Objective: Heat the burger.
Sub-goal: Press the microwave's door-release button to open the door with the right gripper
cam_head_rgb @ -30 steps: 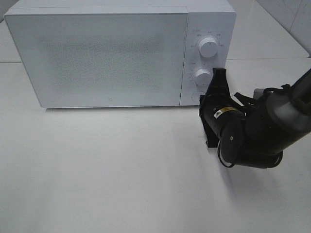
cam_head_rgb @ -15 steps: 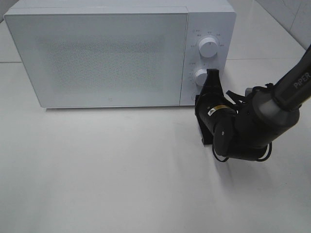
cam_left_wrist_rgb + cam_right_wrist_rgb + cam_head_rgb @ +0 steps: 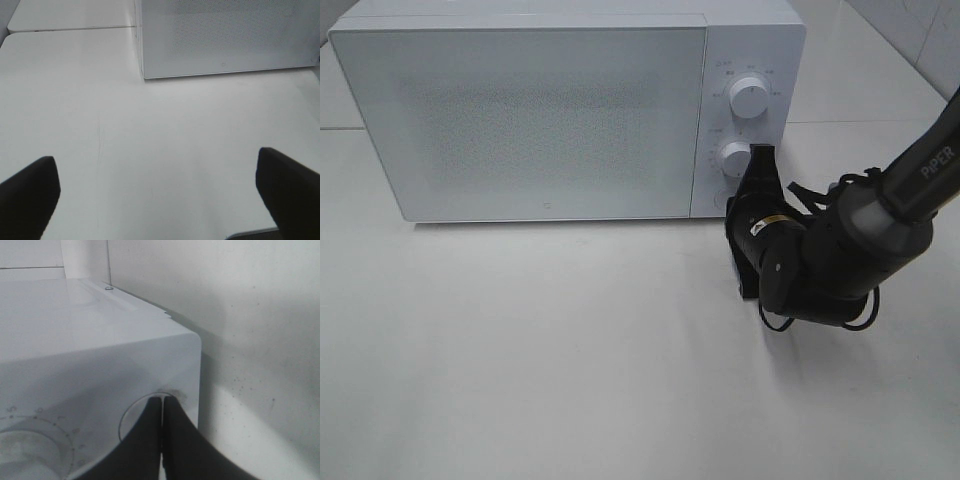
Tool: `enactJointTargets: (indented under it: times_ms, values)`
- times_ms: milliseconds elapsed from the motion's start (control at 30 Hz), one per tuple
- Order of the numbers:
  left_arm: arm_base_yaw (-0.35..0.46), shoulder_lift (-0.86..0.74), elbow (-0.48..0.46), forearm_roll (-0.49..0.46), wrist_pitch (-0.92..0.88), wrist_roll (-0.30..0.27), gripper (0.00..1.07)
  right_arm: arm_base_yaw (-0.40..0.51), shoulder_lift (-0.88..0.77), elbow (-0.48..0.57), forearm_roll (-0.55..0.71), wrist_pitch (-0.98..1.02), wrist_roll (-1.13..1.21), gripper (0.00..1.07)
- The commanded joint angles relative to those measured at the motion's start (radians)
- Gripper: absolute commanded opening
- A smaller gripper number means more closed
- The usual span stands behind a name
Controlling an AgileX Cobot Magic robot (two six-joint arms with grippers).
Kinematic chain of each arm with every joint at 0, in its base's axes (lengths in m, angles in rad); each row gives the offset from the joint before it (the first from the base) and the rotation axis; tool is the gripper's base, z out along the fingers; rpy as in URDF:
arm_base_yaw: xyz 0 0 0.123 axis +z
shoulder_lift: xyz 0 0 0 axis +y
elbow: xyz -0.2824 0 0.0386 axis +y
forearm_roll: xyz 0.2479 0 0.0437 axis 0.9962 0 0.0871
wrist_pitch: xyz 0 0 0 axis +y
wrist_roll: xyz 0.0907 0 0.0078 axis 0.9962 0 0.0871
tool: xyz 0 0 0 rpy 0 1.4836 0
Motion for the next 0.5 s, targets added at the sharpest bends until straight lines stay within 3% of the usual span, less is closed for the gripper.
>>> enactJointTargets:
  times_ms: [33, 500]
  values:
    - [0.003, -0.006, 0.004, -0.001, -0.003, -0.004, 1.01, -0.002, 0.002, -0.035, -0.019, 0.017, -0.022, 0.00]
    - [0.003, -0.006, 0.004, -0.001, -0.003, -0.004, 1.01, -0.002, 0.035, -0.115, 0.007, -0.105, -0.062, 0.00]
